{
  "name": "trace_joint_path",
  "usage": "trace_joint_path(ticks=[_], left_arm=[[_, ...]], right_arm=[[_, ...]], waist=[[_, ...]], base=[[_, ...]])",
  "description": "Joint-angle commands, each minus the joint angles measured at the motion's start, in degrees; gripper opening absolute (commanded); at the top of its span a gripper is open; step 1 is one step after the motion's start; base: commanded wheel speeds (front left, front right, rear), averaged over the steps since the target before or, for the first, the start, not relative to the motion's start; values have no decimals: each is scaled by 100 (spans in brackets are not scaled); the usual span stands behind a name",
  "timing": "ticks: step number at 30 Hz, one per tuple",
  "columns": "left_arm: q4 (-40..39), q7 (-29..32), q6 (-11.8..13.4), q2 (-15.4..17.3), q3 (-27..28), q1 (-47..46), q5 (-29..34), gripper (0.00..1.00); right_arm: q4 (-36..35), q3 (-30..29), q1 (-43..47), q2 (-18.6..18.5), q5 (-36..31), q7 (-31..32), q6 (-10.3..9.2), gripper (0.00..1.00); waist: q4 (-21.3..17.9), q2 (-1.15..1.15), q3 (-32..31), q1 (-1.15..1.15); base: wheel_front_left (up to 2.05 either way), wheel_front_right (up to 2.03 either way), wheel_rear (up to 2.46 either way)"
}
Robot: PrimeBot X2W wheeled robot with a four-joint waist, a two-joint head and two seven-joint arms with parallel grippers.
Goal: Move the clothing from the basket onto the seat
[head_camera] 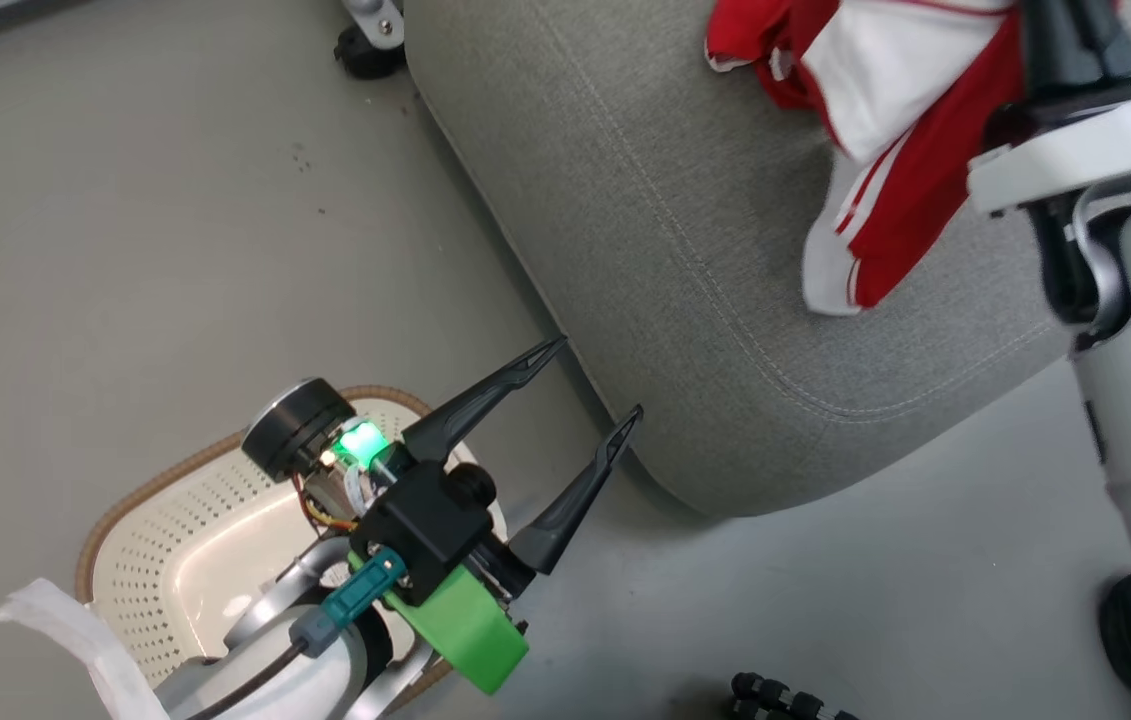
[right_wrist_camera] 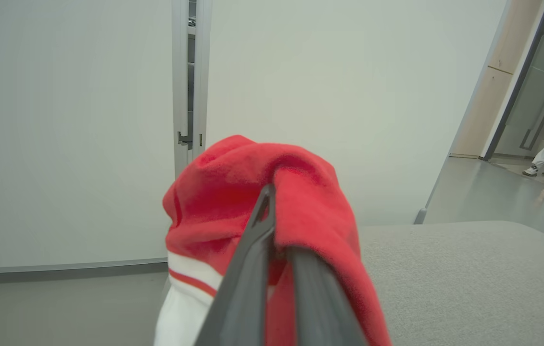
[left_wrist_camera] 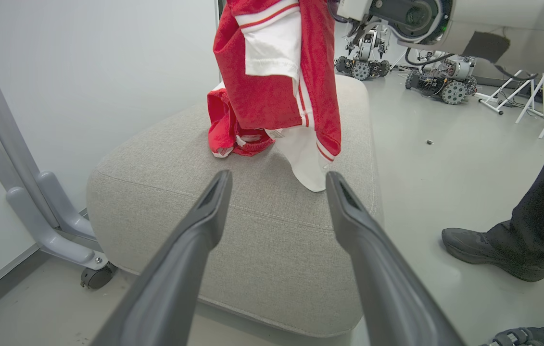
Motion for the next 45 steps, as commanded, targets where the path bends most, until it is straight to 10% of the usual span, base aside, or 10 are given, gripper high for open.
trace_joint_path(ticks=[1,15,17,18,30,45], left_arm=[[-39,20,-46,17,-9,-178,95,100],[-168,120,-272,16,-152,-868,331,100],[-142,95,-278,10,-160,-902,331,100],[-126,96,-282,8,-163,-910,330,100],[129,-214,-150,-95,-120,-830,248,100],[593,-936,513,-277,354,-185,-150,100]], right_arm=[[60,-140,-186,-73,-27,-53,0,0],[1875,-1106,-1072,-415,-175,-172,0,0],[2114,-1255,-1092,-364,-223,-175,0,33],[2156,-1349,-1075,-336,-268,-176,0,100],[1352,-2066,154,310,-698,-176,0,100],[-402,-1560,2198,996,-996,-176,0,100]], waist=[[368,0,439,-1],[914,0,1522,-1],[934,0,1565,-1],[941,0,1581,-1],[1010,0,1249,-1],[1481,0,51,-1]], base=[[0,0,0],[0,0,0],[0,0,0],[0,0,0],[0,0,0],[0,0,0]])
